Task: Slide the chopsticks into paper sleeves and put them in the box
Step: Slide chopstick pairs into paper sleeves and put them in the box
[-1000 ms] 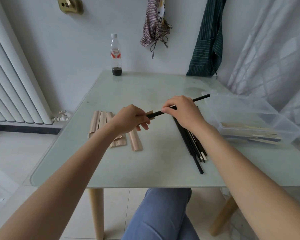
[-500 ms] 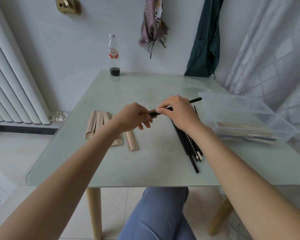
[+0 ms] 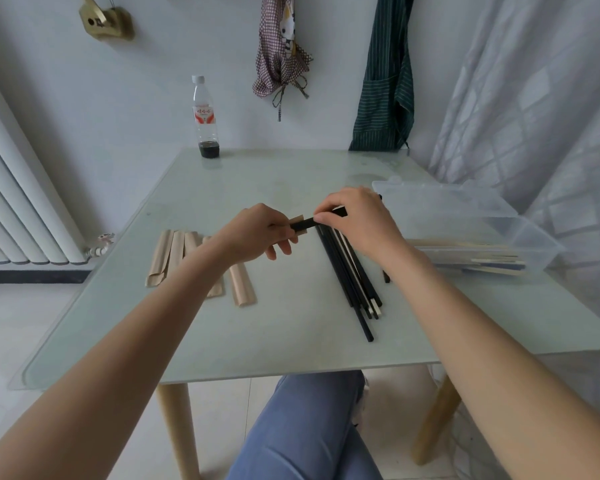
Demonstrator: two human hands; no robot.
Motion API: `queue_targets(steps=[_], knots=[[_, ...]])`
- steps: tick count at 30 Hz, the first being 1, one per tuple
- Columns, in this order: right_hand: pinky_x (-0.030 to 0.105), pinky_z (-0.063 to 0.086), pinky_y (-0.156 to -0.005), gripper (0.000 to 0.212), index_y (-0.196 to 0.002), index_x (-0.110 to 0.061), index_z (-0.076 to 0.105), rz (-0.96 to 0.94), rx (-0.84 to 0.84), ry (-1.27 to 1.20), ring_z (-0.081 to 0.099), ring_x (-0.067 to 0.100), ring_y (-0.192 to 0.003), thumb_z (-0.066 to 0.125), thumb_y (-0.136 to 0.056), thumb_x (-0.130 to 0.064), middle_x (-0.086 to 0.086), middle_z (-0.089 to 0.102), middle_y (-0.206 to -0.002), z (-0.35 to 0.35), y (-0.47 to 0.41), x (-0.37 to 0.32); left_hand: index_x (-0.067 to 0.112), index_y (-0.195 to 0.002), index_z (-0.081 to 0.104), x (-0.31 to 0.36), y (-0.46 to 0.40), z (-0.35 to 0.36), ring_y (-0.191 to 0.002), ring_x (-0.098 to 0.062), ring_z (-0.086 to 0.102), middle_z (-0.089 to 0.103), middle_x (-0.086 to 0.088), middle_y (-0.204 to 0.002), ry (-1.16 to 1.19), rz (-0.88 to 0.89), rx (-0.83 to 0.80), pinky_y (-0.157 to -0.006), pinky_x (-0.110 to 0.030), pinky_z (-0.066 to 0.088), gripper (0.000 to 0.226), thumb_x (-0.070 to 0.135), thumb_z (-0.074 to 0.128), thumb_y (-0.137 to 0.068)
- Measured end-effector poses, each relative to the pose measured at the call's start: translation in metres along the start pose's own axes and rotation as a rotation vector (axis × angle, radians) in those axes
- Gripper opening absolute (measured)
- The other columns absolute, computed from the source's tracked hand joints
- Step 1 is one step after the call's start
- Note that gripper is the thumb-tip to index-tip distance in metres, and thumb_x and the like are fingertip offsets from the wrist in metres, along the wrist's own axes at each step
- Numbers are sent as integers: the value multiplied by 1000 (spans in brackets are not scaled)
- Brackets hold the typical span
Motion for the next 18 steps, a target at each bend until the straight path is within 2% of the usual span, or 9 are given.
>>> queue_targets(steps=[3,7,10,12,14,16,18], knots=[[34,23,-108,13,-89,-22,72,37,61,85,39,11,-83,62,-88,-31,-2,65,-91,-12,3,16,12,-88,67,9,-4,4,-57,-11,61,66,7,-72,3,-7,-2,-64,-18,45,21,14,48,-95],[38,23,-111,14,-90,-20,73,35,44,51,39,6,-74,62,-88,-29,-5,58,-85,-17,9,19,12,-88,65,30,-13,16,-57,-9,60,65,8,-73,-39,12,-14,-64,-19,45,20,12,46,-95],[37,30,-106,13,-90,-19,74,41,31,11,44,6,-74,63,-87,-26,-5,56,-82,-25,12,28,12,-88,65,45,-21,25,-56,-8,58,67,6,-76,-63,30,-28,-61,-17,44,19,13,47,-95],[32,40,-88,12,-90,-19,74,70,19,-19,50,15,-82,64,-87,-24,-7,54,-77,-32,15,40,12,-87,64,55,-27,33,-54,-8,57,68,4,-78,-82,41,-44,-58,-16,42,18,14,48,-95],[26,38,-74,13,-92,-17,74,104,7,-24,50,14,-82,64,-87,-22,-10,50,-74,-41,19,52,11,-87,63,68,-36,43,-54,-10,56,69,2,-80,-93,52,-54,-58,-18,42,17,14,48,-95],[23,37,-71,14,-95,-15,74,120,1,-18,50,11,-79,63,-88,-20,-15,49,-71,-54,23,64,12,-90,59,82,-47,54,-56,-12,57,69,2,-80,-91,53,-55,-60,-23,44,13,15,47,-95],[18,37,-66,14,-95,-13,73,136,-4,-7,50,7,-75,62,-89,-17,-20,48,-70,-68,27,79,14,-95,54,97,-58,66,-58,-13,58,68,6,-77,-97,50,-40,-56,-25,44,8,17,46,-96]])
Point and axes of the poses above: each hand's wrist, its own y-axis away from the middle knuckle, its own z-axis out of the palm, x = y × z, the point moved 3 cm from there along -y, towards the middle knuckle
